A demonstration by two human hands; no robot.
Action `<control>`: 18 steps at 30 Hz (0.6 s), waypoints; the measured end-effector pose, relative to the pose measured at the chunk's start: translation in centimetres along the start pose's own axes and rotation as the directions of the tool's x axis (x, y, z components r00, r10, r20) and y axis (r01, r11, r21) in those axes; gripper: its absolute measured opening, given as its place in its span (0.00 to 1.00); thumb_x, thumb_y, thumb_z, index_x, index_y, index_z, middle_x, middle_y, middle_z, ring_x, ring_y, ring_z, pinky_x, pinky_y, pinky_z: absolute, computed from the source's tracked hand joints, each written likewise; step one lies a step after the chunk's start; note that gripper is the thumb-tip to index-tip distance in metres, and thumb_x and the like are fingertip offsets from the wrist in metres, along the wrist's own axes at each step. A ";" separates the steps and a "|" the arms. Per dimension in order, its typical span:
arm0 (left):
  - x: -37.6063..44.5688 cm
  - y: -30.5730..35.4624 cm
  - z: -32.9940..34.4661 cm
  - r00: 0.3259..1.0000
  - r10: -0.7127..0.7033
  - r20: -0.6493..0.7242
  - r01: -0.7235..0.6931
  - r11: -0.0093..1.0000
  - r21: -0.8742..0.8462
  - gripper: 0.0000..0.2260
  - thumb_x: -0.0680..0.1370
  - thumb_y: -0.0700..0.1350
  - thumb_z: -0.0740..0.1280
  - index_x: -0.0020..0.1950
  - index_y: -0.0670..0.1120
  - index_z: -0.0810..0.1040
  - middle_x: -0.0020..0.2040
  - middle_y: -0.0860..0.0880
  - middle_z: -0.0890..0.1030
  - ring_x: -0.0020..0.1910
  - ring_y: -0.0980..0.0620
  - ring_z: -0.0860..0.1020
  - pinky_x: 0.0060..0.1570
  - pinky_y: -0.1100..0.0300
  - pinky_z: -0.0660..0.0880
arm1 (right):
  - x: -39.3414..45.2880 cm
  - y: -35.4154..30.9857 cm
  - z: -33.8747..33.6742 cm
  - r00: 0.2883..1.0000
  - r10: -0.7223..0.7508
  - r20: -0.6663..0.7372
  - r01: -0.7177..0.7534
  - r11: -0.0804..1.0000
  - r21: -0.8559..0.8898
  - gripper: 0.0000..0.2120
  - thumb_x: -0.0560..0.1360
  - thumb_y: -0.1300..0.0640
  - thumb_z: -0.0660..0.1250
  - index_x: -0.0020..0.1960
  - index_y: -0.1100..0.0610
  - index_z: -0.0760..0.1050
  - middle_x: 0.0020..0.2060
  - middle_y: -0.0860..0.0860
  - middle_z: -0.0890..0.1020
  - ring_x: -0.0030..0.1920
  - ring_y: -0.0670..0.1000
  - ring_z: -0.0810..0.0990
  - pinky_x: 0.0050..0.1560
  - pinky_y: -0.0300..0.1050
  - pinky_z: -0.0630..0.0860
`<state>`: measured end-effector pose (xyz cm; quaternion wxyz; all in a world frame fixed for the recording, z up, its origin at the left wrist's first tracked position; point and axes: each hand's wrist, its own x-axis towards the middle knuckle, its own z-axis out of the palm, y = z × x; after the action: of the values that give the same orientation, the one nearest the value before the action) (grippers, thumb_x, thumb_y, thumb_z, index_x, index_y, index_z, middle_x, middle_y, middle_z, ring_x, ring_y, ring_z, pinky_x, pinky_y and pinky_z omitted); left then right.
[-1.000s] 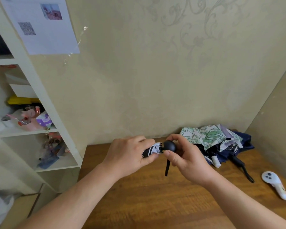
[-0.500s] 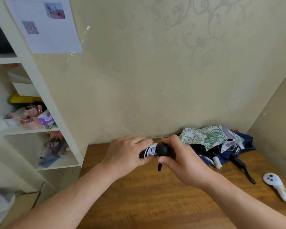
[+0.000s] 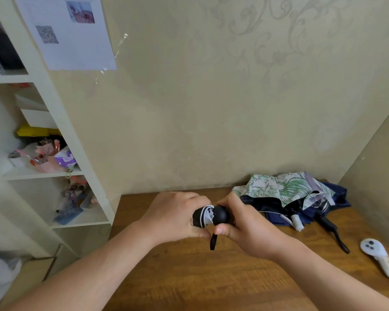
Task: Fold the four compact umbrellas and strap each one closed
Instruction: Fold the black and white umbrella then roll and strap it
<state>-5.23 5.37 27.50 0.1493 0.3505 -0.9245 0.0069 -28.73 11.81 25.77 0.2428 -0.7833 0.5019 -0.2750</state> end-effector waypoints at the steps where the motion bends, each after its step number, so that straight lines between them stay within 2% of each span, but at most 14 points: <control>1: 0.0 0.2 0.1 1.000 -0.005 -0.019 0.005 1.000 0.008 0.27 0.68 0.76 0.69 0.60 0.62 0.77 0.49 0.61 0.82 0.45 0.57 0.81 0.34 0.61 0.70 | -0.1 0.1 0.0 1.000 0.015 0.011 -0.015 1.000 0.011 0.25 0.76 0.31 0.66 0.61 0.48 0.66 0.48 0.42 0.80 0.46 0.43 0.79 0.43 0.39 0.74; 5: 0.3 0.4 0.6 0.998 -0.010 -0.070 0.010 1.000 0.003 0.24 0.70 0.75 0.68 0.59 0.62 0.77 0.47 0.60 0.82 0.44 0.57 0.81 0.33 0.61 0.69 | -0.4 0.1 -0.1 1.000 0.011 -0.007 -0.010 0.998 0.058 0.20 0.79 0.34 0.67 0.62 0.44 0.67 0.49 0.44 0.81 0.48 0.47 0.80 0.46 0.47 0.77; 9: 0.3 0.1 0.7 1.000 0.005 -0.013 -0.005 1.000 0.001 0.29 0.72 0.78 0.60 0.65 0.62 0.75 0.52 0.59 0.82 0.47 0.56 0.82 0.37 0.58 0.76 | -0.3 0.1 -0.4 0.994 -0.038 -0.103 0.033 0.998 -0.044 0.15 0.80 0.38 0.68 0.62 0.42 0.72 0.48 0.39 0.79 0.49 0.46 0.77 0.47 0.42 0.75; 12: 0.1 0.3 1.1 1.000 0.011 0.000 -0.011 1.000 -0.004 0.27 0.75 0.77 0.57 0.66 0.62 0.74 0.52 0.58 0.82 0.46 0.54 0.82 0.37 0.56 0.78 | -0.4 0.1 -0.2 0.990 -0.050 -0.128 0.039 0.995 -0.087 0.15 0.80 0.41 0.68 0.64 0.44 0.74 0.47 0.38 0.78 0.50 0.44 0.77 0.47 0.35 0.72; 14: 0.1 0.5 1.3 0.999 0.016 -0.033 -0.015 1.000 0.010 0.25 0.76 0.75 0.59 0.64 0.62 0.75 0.50 0.58 0.82 0.44 0.54 0.82 0.34 0.57 0.77 | -0.5 0.2 -0.1 0.992 -0.025 -0.123 0.020 0.999 -0.036 0.13 0.81 0.42 0.68 0.63 0.44 0.74 0.46 0.38 0.79 0.49 0.45 0.77 0.47 0.36 0.72; 18: 0.3 0.7 1.3 0.993 0.077 -0.094 -0.070 0.995 0.075 0.21 0.76 0.73 0.61 0.59 0.62 0.75 0.47 0.59 0.81 0.42 0.57 0.81 0.29 0.62 0.69 | -0.6 0.1 0.1 0.992 0.096 -0.076 -0.077 0.972 0.224 0.08 0.81 0.44 0.69 0.57 0.42 0.74 0.43 0.43 0.80 0.42 0.49 0.78 0.46 0.50 0.78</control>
<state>-6.22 5.52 26.39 0.1811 0.3204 -0.9277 0.0625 -28.90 12.36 25.50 0.3183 -0.7163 0.5119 -0.3515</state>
